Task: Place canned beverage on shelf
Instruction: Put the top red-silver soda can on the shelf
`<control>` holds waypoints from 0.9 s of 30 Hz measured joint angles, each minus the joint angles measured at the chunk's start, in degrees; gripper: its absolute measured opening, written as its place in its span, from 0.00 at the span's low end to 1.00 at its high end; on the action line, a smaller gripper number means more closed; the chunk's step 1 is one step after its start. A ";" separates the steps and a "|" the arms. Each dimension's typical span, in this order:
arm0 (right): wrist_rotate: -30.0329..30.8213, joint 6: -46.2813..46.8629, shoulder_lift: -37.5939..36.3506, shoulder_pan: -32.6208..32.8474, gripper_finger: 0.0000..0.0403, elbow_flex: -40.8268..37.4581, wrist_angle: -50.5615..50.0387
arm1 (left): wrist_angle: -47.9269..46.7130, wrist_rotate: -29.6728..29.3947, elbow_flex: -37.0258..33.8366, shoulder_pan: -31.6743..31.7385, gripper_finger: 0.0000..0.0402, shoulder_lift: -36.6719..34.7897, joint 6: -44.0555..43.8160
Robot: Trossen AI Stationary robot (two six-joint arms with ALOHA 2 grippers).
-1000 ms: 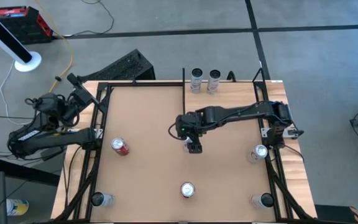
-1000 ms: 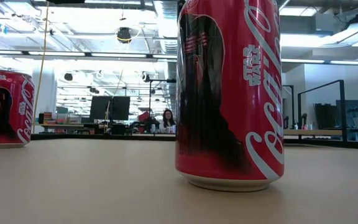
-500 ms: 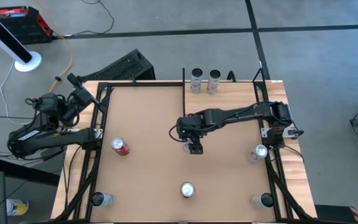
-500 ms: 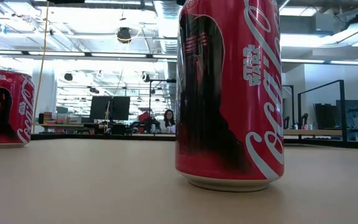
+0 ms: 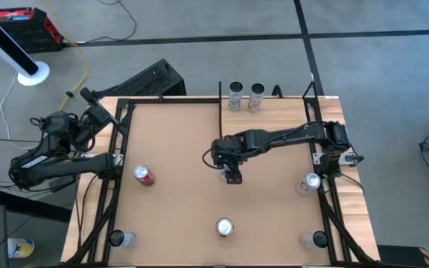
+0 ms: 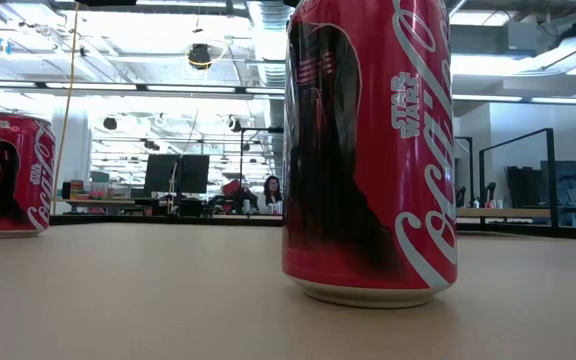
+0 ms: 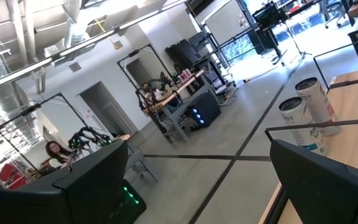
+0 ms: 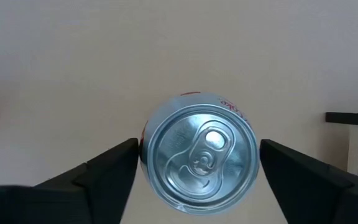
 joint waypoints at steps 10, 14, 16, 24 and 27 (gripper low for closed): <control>0.21 -0.76 -0.23 0.15 0.70 0.17 -0.78 | -0.01 -0.22 0.00 0.00 0.94 0.00 0.17; 0.41 -1.50 -1.42 0.03 0.69 0.05 -2.19 | 0.01 -0.22 0.00 0.00 0.94 0.00 0.17; 0.36 -1.47 -3.01 -0.43 0.69 -0.11 -3.78 | -0.01 -0.22 0.00 0.00 0.94 0.02 0.17; 1.00 -0.98 -11.46 -3.49 0.69 0.00 -9.72 | 0.01 -0.53 0.00 0.00 0.94 0.02 0.20; 2.08 -1.09 -14.66 -5.88 0.69 0.07 -13.33 | 0.02 -0.54 0.00 0.00 0.94 0.02 0.20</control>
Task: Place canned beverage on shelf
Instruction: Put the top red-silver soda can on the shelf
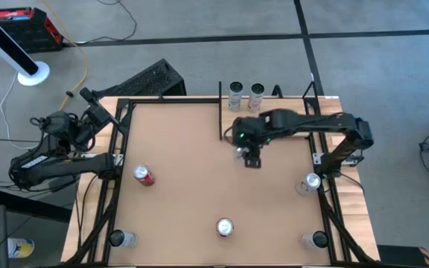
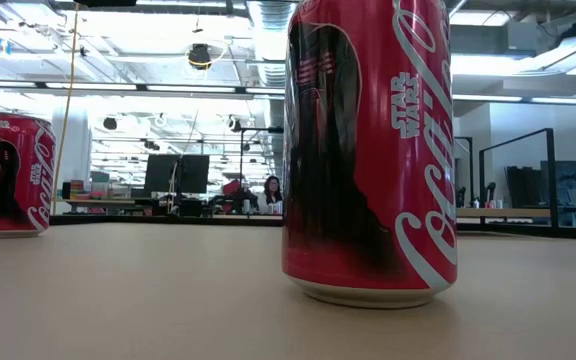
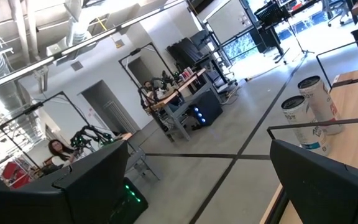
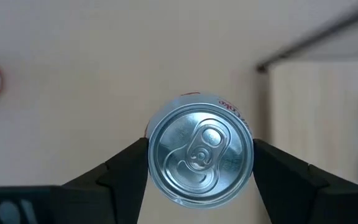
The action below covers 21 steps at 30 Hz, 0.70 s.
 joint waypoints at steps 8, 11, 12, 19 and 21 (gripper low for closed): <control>0.66 -1.95 -5.64 -11.10 0.69 0.02 -5.01 | -0.01 -0.07 0.00 0.00 0.94 0.00 0.00; 0.47 -3.06 -6.26 -15.73 0.69 0.02 -5.25 | -0.01 -0.07 0.00 0.00 0.94 0.00 0.01; 0.18 -3.68 -6.28 -17.28 0.69 0.02 -5.13 | -0.01 -0.07 0.00 0.00 0.94 0.00 0.02; -0.40 -6.68 -5.93 -26.33 0.69 0.02 -5.16 | -0.01 -0.07 0.00 0.00 0.94 0.00 0.02; -0.89 -6.95 -5.95 -28.40 0.69 0.02 -4.82 | -0.01 -0.07 0.00 0.00 0.94 0.00 0.04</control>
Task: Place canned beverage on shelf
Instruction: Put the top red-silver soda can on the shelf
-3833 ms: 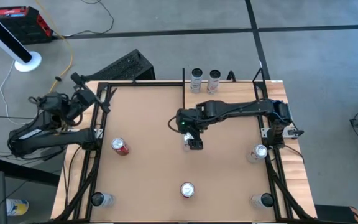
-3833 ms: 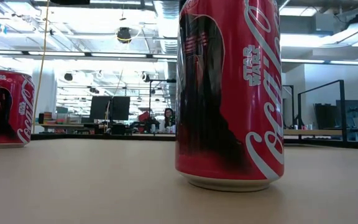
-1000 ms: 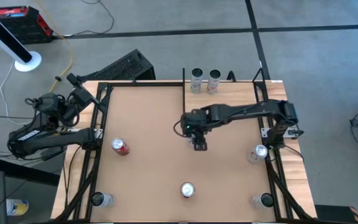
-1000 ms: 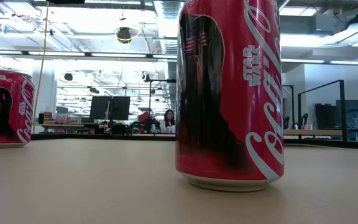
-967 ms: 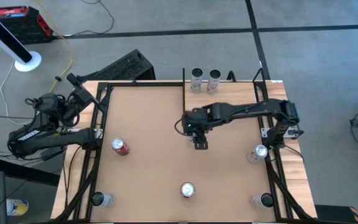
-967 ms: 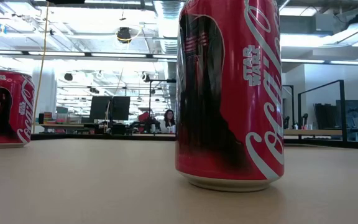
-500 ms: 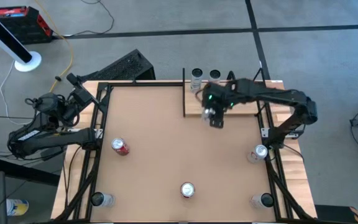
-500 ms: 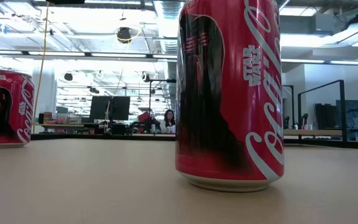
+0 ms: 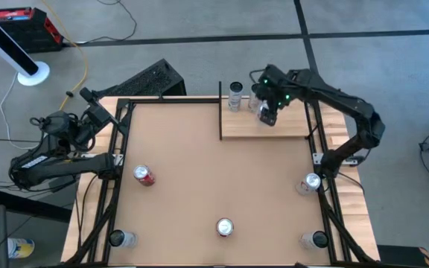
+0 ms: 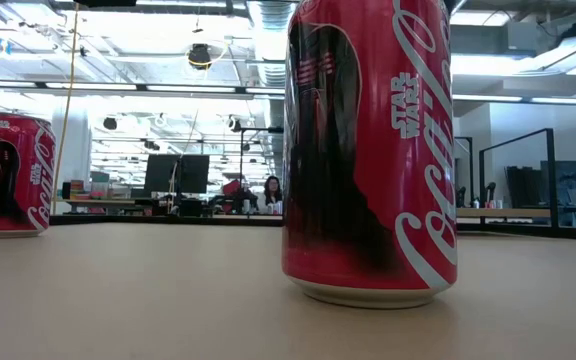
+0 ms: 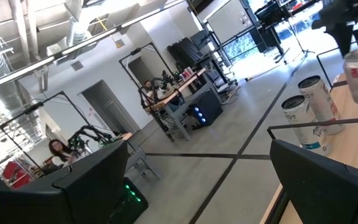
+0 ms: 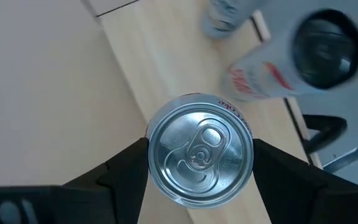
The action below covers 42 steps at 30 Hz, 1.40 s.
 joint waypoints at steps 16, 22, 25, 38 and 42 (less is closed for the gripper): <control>-2.64 -2.84 -3.29 -12.09 0.69 -15.34 8.62 | -0.02 -0.27 0.00 0.00 0.94 0.00 0.42; -2.83 -2.02 -5.69 -12.28 0.73 -16.96 10.83 | 0.00 -0.37 0.00 0.00 0.94 0.00 0.31; -2.80 -1.61 -6.84 -12.13 0.77 -16.90 10.91 | 0.00 -0.39 0.00 0.00 0.94 0.00 0.13; -3.11 0.22 -10.32 -11.51 0.82 -15.30 10.91 | 0.00 -0.42 0.00 0.00 0.94 0.00 0.20; -5.59 3.36 -12.01 -8.22 0.80 -15.00 10.76 | 0.00 -0.44 0.00 0.00 0.94 0.00 0.20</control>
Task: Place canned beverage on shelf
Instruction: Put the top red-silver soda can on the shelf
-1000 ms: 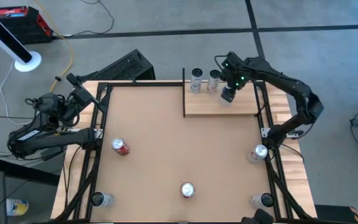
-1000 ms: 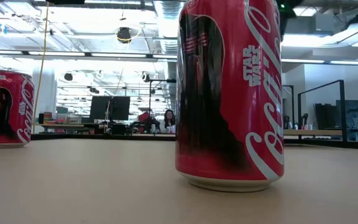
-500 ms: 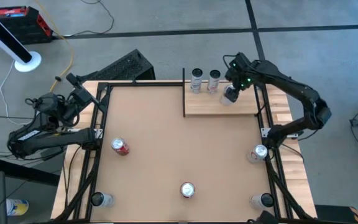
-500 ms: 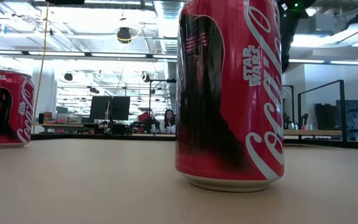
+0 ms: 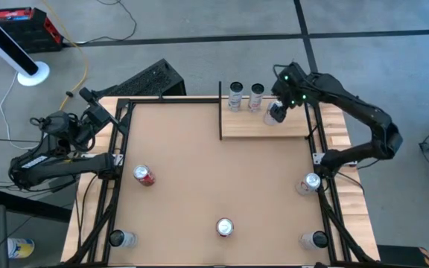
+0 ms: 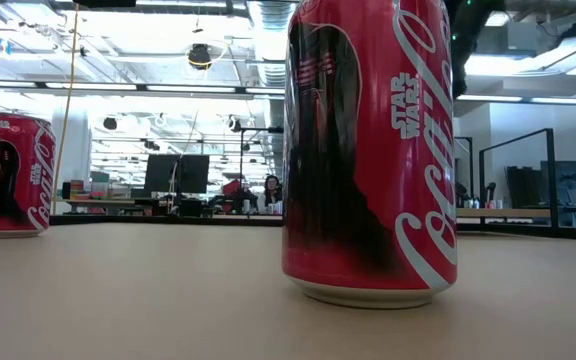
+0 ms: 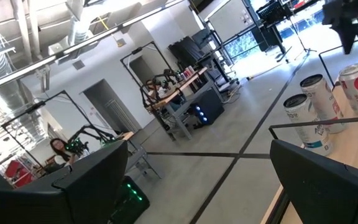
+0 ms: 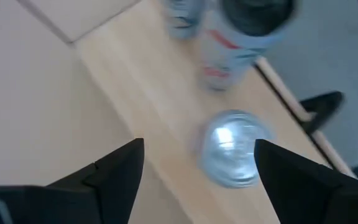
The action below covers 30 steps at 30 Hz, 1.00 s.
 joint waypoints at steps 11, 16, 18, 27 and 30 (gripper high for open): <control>6.65 1.11 -8.16 14.84 0.53 -17.36 8.68 | 0.00 0.02 0.00 0.00 0.94 0.00 0.00; 8.47 -0.60 -10.16 14.38 0.26 -22.99 13.07 | 0.01 0.02 0.00 0.00 0.94 0.00 0.00; 8.39 -2.11 -10.00 13.58 0.13 -23.40 13.78 | 0.02 0.02 0.00 0.00 0.94 0.00 0.00; 8.69 -3.84 -6.39 7.40 0.10 -23.38 19.32 | 0.02 0.02 0.00 0.00 0.94 0.00 -0.07; 8.70 -4.26 -4.85 6.24 0.06 -23.38 19.02 | 0.00 0.01 0.00 0.00 0.94 -0.02 0.34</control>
